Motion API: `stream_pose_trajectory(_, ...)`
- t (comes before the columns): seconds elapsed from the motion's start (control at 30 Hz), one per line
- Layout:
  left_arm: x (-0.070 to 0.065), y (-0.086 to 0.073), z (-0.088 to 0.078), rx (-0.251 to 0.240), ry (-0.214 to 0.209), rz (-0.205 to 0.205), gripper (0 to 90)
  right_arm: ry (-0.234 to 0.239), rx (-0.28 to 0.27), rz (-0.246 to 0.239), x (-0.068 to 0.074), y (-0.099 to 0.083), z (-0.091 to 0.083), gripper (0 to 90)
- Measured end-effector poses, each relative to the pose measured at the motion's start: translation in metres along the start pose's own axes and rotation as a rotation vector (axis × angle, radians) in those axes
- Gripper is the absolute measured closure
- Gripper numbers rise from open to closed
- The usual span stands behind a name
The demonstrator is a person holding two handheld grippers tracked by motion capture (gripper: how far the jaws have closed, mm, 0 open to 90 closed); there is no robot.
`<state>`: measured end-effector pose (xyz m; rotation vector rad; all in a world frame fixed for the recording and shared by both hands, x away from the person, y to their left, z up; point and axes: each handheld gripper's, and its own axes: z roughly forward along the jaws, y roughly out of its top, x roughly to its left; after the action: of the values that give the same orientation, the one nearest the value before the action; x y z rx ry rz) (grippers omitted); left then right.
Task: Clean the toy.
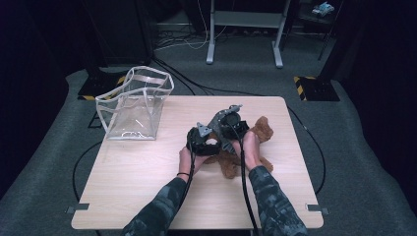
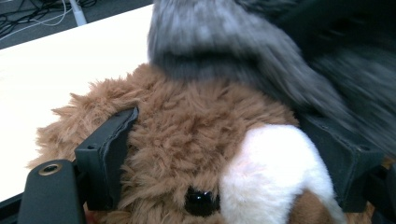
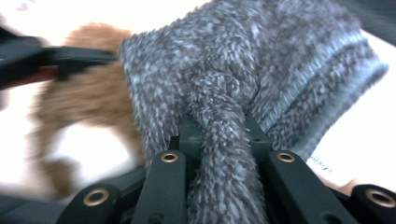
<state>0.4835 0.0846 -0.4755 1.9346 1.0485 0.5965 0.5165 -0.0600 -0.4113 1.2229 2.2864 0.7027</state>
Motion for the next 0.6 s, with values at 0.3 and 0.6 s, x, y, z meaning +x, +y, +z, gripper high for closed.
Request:
stream_pose_trajectory(0.3, -0.001, 0.0, 0.0, -0.005, 0.005, -0.002, 17.3, -0.158, 0.053, 0.036, -0.021, 0.003, -0.002, 76.2)
stream_pose_trajectory(0.6, -0.001, -0.001, -0.001, -0.004, 0.003, -0.002, 17.3, 0.059, 0.023, -0.036, 0.008, 0.014, -0.003, 75.9)
